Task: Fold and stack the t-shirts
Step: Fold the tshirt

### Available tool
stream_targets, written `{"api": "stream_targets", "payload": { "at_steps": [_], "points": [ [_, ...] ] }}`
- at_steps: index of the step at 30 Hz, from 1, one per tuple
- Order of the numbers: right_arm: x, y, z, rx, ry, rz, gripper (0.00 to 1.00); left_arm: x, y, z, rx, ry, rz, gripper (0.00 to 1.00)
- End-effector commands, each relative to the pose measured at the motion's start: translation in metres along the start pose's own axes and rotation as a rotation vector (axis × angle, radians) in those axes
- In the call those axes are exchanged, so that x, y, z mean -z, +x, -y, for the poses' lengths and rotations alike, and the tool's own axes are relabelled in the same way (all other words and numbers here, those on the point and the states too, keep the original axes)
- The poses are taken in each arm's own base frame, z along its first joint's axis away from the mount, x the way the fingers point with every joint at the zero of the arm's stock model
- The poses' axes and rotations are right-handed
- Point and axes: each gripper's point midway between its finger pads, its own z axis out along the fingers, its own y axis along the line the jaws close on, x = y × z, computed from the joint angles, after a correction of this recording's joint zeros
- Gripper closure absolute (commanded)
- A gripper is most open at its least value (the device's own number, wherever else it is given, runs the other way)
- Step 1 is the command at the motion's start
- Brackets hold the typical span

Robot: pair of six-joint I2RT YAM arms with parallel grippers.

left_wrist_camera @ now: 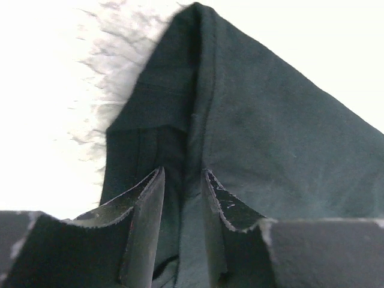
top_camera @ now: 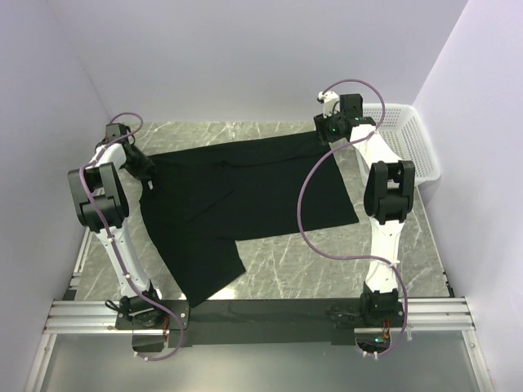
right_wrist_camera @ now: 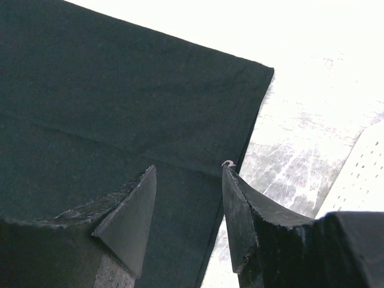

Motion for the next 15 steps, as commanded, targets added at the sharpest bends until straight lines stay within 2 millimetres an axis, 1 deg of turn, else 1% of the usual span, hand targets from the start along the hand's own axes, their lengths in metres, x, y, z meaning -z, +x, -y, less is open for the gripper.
{"api": "stream_targets", "payload": {
  "at_steps": [1, 6, 9, 12, 13, 15],
  "points": [
    [0.006, -0.013, 0.007, -0.008, 0.013, 0.039, 0.45, 0.003, -0.004, -0.024, -0.054, -0.117, 0.015, 0.62],
    [0.006, -0.013, 0.007, -0.011, 0.013, 0.04, 0.45, 0.009, -0.009, -0.022, -0.065, -0.115, 0.029, 0.59],
    [0.007, -0.013, 0.007, -0.007, 0.011, 0.04, 0.45, 0.014, -0.017, -0.012, -0.069, -0.075, 0.048, 0.56],
    [0.007, -0.014, 0.008, -0.006, 0.014, 0.041, 0.45, 0.025, -0.028, 0.005, -0.069, -0.019, 0.079, 0.53],
    [0.008, -0.014, 0.007, -0.006, 0.013, 0.041, 0.45, 0.032, -0.034, 0.014, -0.067, 0.011, 0.095, 0.52],
    [0.008, -0.014, 0.008, -0.006, 0.014, 0.041, 0.45, 0.038, -0.039, 0.021, -0.064, 0.033, 0.108, 0.51]
  ]
}}
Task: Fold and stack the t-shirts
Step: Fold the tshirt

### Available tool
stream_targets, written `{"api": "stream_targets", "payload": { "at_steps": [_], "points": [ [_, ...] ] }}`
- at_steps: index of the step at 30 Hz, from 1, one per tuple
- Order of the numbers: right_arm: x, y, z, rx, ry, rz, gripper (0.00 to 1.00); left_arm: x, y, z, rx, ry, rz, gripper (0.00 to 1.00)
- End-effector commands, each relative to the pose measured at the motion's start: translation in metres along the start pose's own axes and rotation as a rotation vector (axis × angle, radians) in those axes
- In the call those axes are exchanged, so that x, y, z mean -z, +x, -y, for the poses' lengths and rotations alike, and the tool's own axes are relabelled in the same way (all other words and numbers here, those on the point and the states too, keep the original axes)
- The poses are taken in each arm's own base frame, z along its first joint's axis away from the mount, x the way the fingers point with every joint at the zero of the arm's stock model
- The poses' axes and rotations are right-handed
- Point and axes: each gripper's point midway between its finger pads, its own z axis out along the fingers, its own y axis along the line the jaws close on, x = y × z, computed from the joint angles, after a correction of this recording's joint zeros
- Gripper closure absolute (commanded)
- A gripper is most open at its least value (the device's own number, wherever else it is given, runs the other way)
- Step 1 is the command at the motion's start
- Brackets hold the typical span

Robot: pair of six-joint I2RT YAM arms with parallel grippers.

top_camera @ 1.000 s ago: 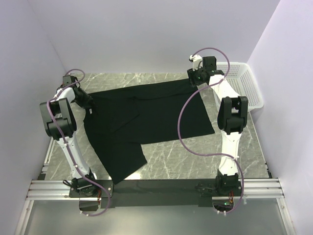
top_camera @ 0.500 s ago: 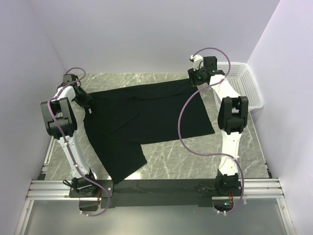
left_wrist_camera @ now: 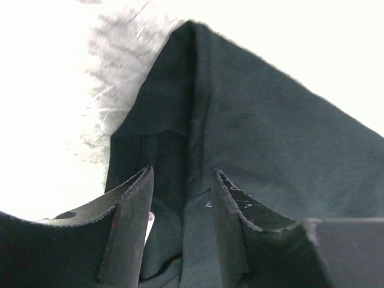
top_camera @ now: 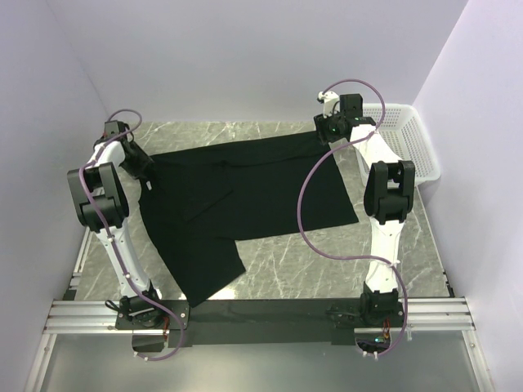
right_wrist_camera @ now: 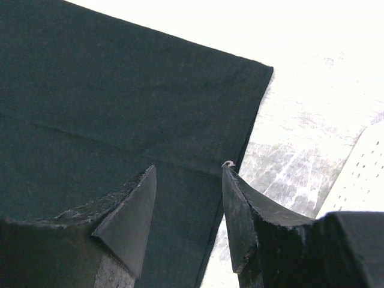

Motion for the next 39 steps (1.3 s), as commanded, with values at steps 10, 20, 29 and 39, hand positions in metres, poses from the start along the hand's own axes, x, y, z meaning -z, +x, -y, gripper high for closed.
{"api": "stream_targets", "payload": {
  "at_steps": [10, 20, 29, 39],
  "points": [
    [0.007, -0.015, 0.007, -0.004, 0.01, 0.042, 0.45, 0.031, -0.019, 0.037, 0.029, 0.154, 0.033, 0.56],
    [0.007, -0.014, 0.007, -0.005, 0.014, 0.042, 0.45, 0.012, -0.007, 0.033, 0.059, 0.134, -0.012, 0.62],
    [0.007, -0.013, 0.01, -0.01, 0.019, 0.043, 0.45, 0.006, 0.003, 0.024, 0.054, 0.098, -0.04, 0.63],
    [0.007, -0.014, 0.01, -0.012, 0.019, 0.043, 0.45, -0.006, 0.015, 0.01, 0.047, 0.054, -0.074, 0.65]
  ]
}}
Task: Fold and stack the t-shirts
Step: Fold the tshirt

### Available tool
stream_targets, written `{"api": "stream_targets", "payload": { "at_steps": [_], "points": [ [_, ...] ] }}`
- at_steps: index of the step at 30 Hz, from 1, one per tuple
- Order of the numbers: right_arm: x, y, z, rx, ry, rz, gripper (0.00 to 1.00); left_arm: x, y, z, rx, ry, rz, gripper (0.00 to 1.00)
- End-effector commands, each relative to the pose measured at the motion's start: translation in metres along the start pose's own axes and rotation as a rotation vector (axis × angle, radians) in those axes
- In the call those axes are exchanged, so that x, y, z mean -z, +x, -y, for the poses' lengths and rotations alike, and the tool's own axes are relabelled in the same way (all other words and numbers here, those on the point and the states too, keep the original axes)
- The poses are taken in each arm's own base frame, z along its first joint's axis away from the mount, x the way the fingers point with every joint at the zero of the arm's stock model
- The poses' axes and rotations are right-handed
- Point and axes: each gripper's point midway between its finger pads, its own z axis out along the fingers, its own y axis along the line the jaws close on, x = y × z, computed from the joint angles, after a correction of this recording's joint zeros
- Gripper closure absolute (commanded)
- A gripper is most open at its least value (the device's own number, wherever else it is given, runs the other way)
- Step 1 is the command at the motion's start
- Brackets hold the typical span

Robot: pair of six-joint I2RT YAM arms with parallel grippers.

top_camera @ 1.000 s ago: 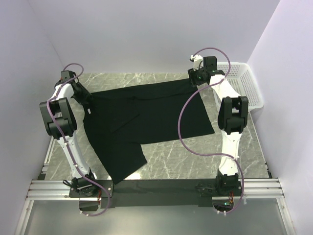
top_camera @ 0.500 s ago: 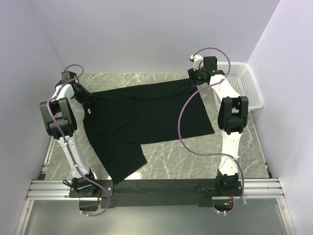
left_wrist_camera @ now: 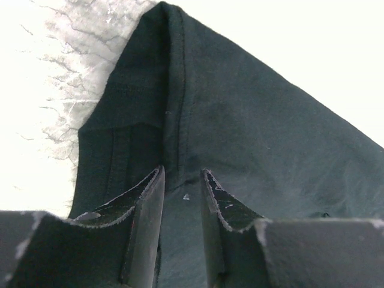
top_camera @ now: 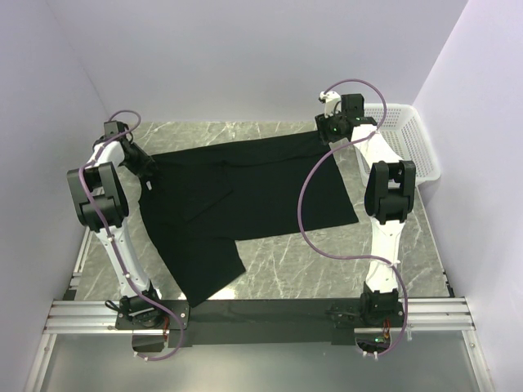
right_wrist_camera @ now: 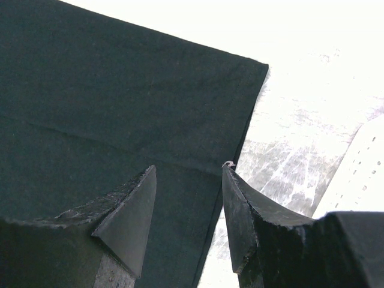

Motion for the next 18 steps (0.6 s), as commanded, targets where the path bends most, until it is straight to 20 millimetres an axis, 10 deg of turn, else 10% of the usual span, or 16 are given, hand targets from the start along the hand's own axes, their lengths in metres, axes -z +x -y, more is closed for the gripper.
{"api": "stream_targets", "payload": {
  "at_steps": [1, 18],
  "points": [
    [0.006, -0.015, 0.006, -0.003, 0.013, 0.043, 0.45, -0.009, 0.009, -0.01, -0.012, -0.036, -0.028, 0.65],
    [0.006, -0.014, 0.006, -0.009, 0.011, 0.041, 0.45, -0.026, 0.019, -0.022, -0.019, -0.07, -0.063, 0.8]
  ]
}}
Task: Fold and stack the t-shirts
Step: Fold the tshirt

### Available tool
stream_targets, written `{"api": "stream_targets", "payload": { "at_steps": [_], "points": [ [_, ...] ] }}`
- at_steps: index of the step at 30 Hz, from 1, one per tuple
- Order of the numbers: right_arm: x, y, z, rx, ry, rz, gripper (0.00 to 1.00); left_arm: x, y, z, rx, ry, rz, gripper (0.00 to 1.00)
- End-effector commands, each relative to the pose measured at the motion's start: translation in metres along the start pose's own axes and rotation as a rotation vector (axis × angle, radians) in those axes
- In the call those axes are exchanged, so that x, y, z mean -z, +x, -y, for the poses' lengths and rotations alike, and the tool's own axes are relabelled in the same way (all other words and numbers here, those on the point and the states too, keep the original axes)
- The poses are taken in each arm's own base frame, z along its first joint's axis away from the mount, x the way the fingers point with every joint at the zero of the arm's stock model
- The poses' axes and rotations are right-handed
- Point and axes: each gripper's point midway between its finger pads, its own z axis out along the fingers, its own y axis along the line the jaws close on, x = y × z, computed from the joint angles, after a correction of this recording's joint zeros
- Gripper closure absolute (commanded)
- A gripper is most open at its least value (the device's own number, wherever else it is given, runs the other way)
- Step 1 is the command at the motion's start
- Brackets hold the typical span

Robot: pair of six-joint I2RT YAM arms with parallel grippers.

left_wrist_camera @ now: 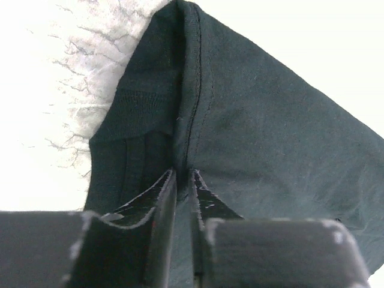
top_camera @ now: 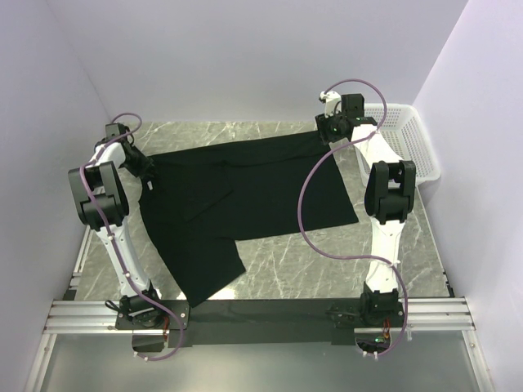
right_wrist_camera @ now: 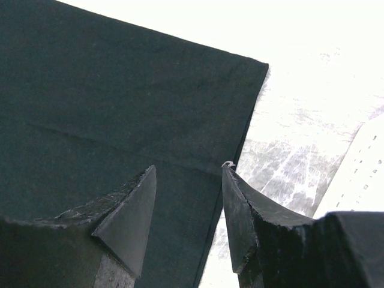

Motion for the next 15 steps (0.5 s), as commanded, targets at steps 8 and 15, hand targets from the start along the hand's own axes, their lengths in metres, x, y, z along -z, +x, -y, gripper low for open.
{"api": "stream_targets", "payload": {
  "at_steps": [8, 15],
  "points": [
    [0.006, -0.012, 0.005, 0.002, 0.008, 0.036, 0.45, -0.002, 0.002, -0.015, -0.046, -0.069, -0.003, 0.99],
    [-0.002, -0.007, 0.006, -0.015, 0.005, 0.009, 0.45, 0.017, -0.012, -0.016, -0.045, -0.062, 0.034, 0.99]
  ]
}}
